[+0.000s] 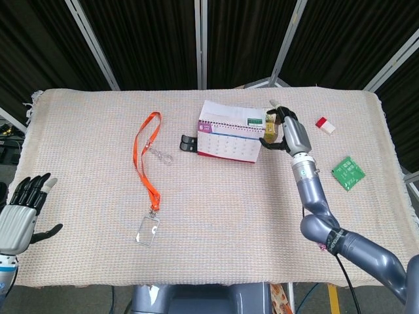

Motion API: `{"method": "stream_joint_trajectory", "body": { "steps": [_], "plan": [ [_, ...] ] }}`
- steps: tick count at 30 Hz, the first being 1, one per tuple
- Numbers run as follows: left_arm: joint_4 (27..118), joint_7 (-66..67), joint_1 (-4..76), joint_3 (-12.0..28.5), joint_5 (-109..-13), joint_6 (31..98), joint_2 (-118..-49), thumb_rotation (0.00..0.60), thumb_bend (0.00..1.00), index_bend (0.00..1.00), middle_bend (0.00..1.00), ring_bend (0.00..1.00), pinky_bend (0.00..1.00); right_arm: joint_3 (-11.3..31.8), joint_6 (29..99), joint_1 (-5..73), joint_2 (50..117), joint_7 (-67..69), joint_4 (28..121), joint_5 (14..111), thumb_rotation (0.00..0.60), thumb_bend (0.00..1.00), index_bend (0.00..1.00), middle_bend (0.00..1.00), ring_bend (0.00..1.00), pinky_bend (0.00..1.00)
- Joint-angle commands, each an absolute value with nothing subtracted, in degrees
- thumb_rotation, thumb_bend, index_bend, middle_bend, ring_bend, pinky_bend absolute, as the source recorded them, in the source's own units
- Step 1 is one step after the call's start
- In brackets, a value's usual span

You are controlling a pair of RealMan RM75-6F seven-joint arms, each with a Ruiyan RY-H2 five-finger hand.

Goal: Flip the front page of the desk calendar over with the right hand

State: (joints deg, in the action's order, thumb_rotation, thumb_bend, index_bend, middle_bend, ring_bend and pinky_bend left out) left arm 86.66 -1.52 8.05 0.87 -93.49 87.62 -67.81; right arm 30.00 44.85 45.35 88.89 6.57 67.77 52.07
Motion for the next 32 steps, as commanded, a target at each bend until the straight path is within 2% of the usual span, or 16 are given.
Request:
{"method": "stream_joint_trajectory", "body": {
  "steps": [1,4,9,14,18,22,26,32],
  "plan": [
    [86.6,-1.3,8.2,0.9,-93.5,87.4,-67.9,0.600,0.09,0.00,0.00,0.00,0.00,27.5,41.6,46.3,89.9,7.4,63.8,52.0,0.600,0.19,0.08,0.28,0.05,0.02],
    [86.7,-1.2,8.2,0.9,-93.5,87.5,-68.0,0.600,0.09,0.00,0.00,0.00,0.00,26.6,40.1,46.3,90.4,8.4,62.1,52.2,0.600,0.19,0.08,0.29,0.05,0.02],
    [86.7,-1.2,8.2,0.9,-93.6,87.7,-68.0,0.600,0.09,0.00,0.00,0.00,0.00,26.4,40.4,46.1,90.5,10.9,61.4,53.8,0.600,0.19,0.08,0.21,0.05,0.00],
    [86.3,-1.7,8.2,1.2,-92.9,87.7,-68.0,0.600,0.09,0.00,0.00,0.00,0.00,26.0,50.5,43.2,89.0,14.6,65.1,62.3,0.600,0.19,0.07,0.15,0.03,0.00],
    [86.1,-1.4,8.0,1.4,-92.7,88.0,-68.1,0.600,0.09,0.00,0.00,0.00,0.00,21.8,58.4,38.1,84.9,16.1,71.2,70.6,0.600,0.19,0.05,0.08,0.00,0.00],
    [85.8,0.3,7.8,1.4,-92.2,88.0,-68.5,0.600,0.09,0.00,0.00,0.00,0.00,14.1,67.4,30.8,79.8,11.2,76.6,78.9,0.600,0.19,0.01,0.00,0.00,0.00],
    [85.4,2.5,7.5,1.0,-91.8,87.6,-69.4,0.600,0.09,0.00,0.00,0.00,0.00,7.6,74.8,24.2,76.7,2.5,79.4,83.3,0.600,0.19,0.00,0.00,0.00,0.00],
    [84.6,4.3,7.1,0.3,-92.4,87.8,-70.5,0.600,0.09,0.00,0.00,0.00,0.00,2.7,82.9,17.6,76.1,-4.5,78.5,86.7,0.600,0.19,0.00,0.00,0.00,0.00]
  ]
}}
